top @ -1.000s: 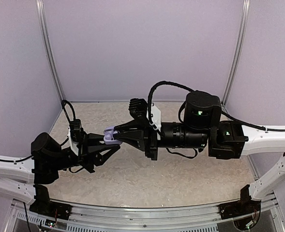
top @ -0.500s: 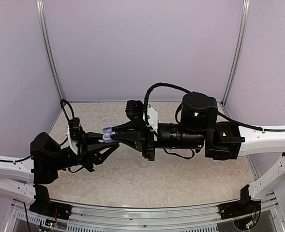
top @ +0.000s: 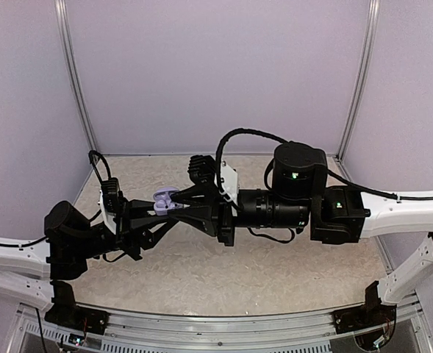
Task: Insert the wireless bluetooth earbuds into the charging case
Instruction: Place the right earbud in the right side groove of the charging case, then adjust the right earbud in the right side groove of the charging case.
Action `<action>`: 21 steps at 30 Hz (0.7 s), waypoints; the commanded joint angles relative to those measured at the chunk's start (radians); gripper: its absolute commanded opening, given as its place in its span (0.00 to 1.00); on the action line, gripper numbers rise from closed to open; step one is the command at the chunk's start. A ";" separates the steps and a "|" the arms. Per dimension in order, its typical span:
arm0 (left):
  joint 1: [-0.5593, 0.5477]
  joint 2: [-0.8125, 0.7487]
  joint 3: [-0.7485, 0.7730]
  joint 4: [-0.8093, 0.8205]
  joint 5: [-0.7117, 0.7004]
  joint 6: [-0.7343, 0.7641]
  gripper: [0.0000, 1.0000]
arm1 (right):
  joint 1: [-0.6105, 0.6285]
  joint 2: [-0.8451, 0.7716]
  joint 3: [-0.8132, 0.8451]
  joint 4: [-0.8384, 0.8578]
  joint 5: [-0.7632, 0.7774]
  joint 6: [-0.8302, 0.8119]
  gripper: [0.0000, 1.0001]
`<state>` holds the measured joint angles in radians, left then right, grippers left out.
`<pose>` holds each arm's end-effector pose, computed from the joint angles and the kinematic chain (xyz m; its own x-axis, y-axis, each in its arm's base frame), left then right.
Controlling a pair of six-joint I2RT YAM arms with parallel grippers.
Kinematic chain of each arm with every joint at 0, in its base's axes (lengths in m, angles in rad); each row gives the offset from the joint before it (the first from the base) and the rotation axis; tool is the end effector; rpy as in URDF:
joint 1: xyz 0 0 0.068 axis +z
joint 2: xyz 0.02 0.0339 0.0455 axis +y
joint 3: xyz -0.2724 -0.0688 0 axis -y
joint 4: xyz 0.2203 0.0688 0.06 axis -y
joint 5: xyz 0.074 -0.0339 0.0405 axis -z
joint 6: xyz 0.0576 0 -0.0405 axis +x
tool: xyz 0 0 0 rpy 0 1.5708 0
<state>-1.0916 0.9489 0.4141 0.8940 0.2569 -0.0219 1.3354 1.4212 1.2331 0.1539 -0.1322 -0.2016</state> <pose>0.0805 -0.1868 0.3198 0.1408 -0.3170 -0.9379 0.9712 0.2280 0.0688 0.0715 0.3305 0.3961 0.1914 -0.0532 -0.9801 -0.9761 0.0943 -0.1957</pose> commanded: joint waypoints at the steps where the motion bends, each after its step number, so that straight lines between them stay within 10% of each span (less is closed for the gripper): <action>1: 0.006 -0.013 0.006 0.030 0.005 0.005 0.08 | 0.011 -0.006 0.015 -0.027 0.014 -0.002 0.30; 21: 0.006 0.001 0.008 0.031 0.006 0.006 0.08 | 0.018 -0.095 -0.020 -0.039 0.019 0.003 0.38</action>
<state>-1.0916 0.9489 0.4141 0.8974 0.2573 -0.0219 1.3384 1.3712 1.2308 0.1173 -0.1219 -0.2043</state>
